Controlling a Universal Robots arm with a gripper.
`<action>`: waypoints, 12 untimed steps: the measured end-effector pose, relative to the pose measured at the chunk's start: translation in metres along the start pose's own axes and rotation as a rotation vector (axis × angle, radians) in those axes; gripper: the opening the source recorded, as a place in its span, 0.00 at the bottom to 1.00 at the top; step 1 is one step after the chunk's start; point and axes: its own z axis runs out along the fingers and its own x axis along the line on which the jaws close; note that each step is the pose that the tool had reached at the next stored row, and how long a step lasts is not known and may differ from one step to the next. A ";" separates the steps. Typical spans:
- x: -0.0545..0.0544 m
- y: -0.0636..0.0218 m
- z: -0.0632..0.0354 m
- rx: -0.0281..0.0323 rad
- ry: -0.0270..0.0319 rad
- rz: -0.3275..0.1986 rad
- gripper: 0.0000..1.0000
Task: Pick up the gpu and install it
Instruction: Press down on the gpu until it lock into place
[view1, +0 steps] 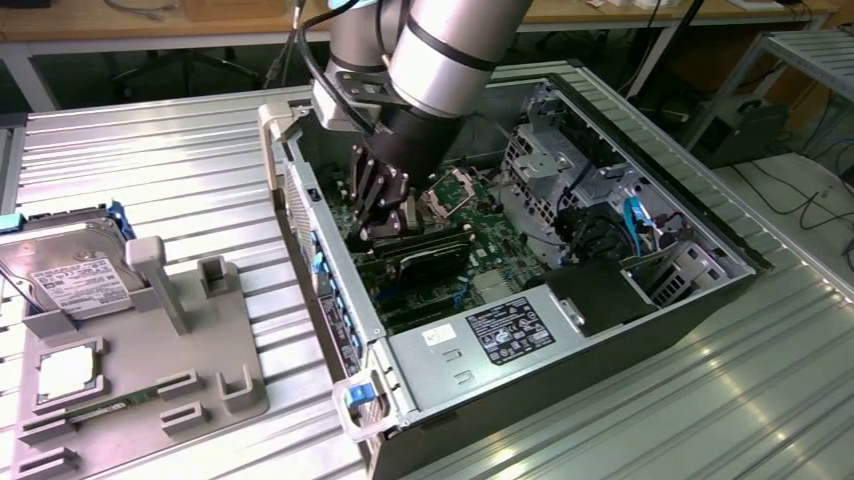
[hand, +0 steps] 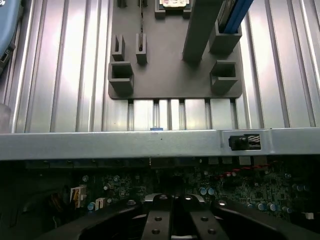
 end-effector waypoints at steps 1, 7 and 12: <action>-0.001 -0.0001 -0.0001 -0.0066 0.0001 0.000 0.11; -0.010 -0.0010 -0.0006 -0.0293 0.0012 0.000 0.11; -0.015 -0.0012 0.0008 -0.0296 0.0011 0.000 0.11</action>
